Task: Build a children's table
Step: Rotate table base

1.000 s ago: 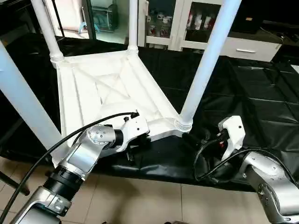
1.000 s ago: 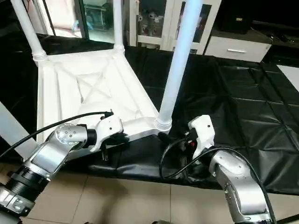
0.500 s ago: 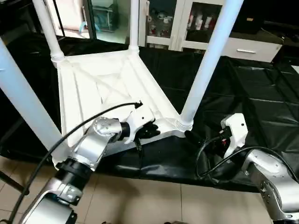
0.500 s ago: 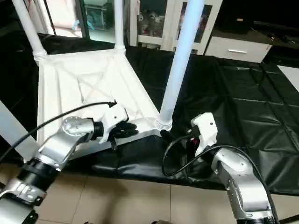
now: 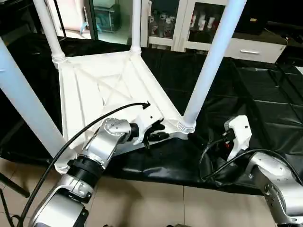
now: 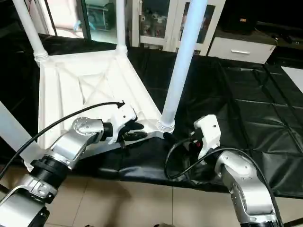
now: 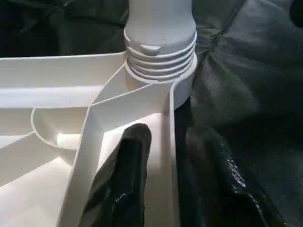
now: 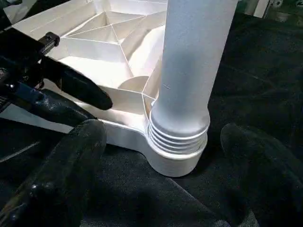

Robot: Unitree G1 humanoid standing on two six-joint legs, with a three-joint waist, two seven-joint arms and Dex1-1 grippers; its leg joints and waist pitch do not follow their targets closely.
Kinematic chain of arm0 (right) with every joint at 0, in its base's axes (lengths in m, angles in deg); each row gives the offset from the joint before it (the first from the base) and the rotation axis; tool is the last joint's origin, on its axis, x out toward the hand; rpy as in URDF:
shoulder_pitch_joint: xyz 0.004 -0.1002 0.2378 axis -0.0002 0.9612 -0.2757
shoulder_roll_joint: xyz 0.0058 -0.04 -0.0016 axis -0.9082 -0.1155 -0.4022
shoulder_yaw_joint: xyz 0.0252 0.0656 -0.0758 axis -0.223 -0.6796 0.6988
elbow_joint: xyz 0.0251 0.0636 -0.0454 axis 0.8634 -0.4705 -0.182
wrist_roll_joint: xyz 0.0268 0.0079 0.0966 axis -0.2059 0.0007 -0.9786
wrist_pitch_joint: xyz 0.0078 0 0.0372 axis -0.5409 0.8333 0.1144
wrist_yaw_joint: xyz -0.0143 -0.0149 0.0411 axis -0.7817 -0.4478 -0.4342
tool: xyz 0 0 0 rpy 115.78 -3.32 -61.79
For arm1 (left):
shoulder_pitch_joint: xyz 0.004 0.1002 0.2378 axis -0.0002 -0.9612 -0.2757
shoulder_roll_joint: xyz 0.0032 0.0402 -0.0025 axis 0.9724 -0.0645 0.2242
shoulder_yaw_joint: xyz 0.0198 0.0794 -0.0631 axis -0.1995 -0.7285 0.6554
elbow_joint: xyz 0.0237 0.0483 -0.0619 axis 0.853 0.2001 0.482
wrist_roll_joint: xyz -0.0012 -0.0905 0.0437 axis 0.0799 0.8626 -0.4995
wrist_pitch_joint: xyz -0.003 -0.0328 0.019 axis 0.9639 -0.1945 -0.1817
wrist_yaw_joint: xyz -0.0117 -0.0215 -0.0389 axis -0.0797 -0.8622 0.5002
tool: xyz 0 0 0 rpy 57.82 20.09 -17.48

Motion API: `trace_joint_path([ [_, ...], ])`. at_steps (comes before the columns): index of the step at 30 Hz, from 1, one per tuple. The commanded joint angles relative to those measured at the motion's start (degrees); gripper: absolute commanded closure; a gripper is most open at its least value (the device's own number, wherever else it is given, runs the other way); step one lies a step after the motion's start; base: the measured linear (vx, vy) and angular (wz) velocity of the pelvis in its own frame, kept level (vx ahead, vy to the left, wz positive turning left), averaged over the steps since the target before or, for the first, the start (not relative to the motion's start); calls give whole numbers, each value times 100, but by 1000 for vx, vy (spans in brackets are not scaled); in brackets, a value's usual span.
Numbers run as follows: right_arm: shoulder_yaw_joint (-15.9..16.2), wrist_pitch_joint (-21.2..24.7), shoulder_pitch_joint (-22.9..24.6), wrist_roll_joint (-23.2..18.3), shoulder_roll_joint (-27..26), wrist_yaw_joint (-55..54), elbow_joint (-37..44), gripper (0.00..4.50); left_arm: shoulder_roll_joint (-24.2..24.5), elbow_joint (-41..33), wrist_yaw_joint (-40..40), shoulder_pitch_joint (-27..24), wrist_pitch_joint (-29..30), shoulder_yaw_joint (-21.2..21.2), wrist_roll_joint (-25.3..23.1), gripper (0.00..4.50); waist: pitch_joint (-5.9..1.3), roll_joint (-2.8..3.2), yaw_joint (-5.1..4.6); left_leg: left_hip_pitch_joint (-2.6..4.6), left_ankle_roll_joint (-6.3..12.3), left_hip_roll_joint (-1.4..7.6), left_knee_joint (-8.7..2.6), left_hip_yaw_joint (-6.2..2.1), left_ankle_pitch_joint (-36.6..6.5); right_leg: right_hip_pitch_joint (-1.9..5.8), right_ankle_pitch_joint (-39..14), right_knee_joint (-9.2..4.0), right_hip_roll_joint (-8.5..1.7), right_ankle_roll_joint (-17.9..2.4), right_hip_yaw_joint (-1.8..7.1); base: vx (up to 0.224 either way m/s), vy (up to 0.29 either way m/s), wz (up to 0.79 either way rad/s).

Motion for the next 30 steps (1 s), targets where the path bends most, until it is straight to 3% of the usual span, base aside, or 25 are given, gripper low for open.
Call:
trace_joint_path([
  [1, -71, 53, 4, -13, 32, -42, 77, 28, 31, 183, 152, 70, -121, -153, -243, 291, -367, -20, 21, -47, 345, 224, -465, -61, -998, 330, -1757, -424, -286, -923, 232, 0, 0, 0],
  [9, -80, 60, -8, -29, 48, -35, 87, 28, 157, 343, 80, 42, -24, -305, -423, 291, -353, -16, 15, -48, 281, 226, -484, -69, -1157, 329, -2027, -450, -303, -867, 232, 0, 0, 0],
  [16, -93, 57, -29, -29, 39, -58, 74, 28, 271, 274, -111, -16, -16, -317, -418, 368, -348, -10, -1, -47, 266, 227, -493, -76, -1220, 310, -2145, -467, -302, -827, 230, 0, 0, 0],
  [22, -123, 32, -65, -32, 61, -42, 20, 28, 539, -144, -592, -158, 571, -638, -562, 412, -350, 15, -6, -29, 231, 244, -503, -73, -1211, 305, -1996, -438, -305, -917, 243, 0, 0, 0],
  [27, -129, 20, -82, -27, 58, -53, -3, 28, 541, -30, -375, -112, 556, -656, -746, 412, -348, 24, -7, -39, 249, 232, -498, -67, -1177, 317, -1896, -438, -296, -964, 239, 0, 0, 0],
  [28, -129, 20, -82, -27, 58, -53, -3, 28, 541, -30, -375, -112, 556, -656, -746, 440, -343, 27, -6, -34, 239, 233, -501, -68, -1229, 311, -1979, -448, -298, -948, 238, 0, 0, 0],
  [30, -128, 8, -92, -26, 49, -60, -12, 28, 494, -34, -232, -54, 499, -564, -691, 446, -335, 23, -9, -28, 219, 226, -504, -65, -1338, 300, -2176, -472, -297, -893, 235, 0, 0, 0],
])
